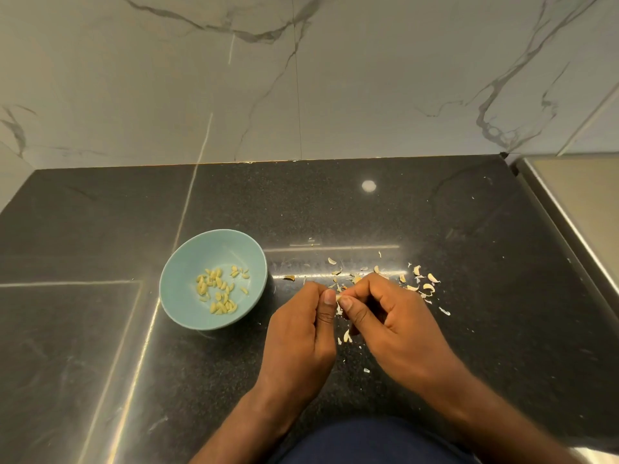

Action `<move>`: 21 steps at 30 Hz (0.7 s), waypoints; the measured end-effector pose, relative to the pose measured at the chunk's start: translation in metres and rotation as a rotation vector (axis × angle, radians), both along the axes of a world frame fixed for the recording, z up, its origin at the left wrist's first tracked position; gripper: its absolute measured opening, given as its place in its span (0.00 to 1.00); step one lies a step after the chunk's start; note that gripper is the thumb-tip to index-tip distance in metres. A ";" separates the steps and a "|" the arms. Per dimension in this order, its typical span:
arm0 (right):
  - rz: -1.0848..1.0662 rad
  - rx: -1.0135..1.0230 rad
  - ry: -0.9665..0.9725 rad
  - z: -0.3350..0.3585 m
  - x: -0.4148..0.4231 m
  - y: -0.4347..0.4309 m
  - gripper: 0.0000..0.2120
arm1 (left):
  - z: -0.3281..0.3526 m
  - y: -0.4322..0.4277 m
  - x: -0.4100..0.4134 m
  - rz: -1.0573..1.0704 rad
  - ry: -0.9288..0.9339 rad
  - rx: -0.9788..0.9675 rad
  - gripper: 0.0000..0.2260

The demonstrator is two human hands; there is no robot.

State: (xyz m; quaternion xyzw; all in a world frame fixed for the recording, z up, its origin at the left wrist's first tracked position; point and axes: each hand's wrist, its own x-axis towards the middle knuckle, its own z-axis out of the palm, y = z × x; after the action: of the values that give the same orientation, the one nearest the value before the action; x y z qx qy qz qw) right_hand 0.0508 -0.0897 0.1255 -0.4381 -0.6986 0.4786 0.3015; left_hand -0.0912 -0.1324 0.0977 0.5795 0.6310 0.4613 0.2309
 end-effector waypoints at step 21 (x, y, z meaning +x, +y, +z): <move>-0.018 0.528 0.144 -0.013 0.002 0.003 0.06 | 0.014 0.004 0.003 -0.070 -0.474 -0.195 0.20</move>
State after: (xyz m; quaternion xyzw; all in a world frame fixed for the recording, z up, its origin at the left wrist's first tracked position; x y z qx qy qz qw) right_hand 0.0528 -0.0870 0.1122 -0.3153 -0.7722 0.3069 0.4584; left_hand -0.0882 -0.1288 0.1114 0.4516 0.5805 0.5128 0.4428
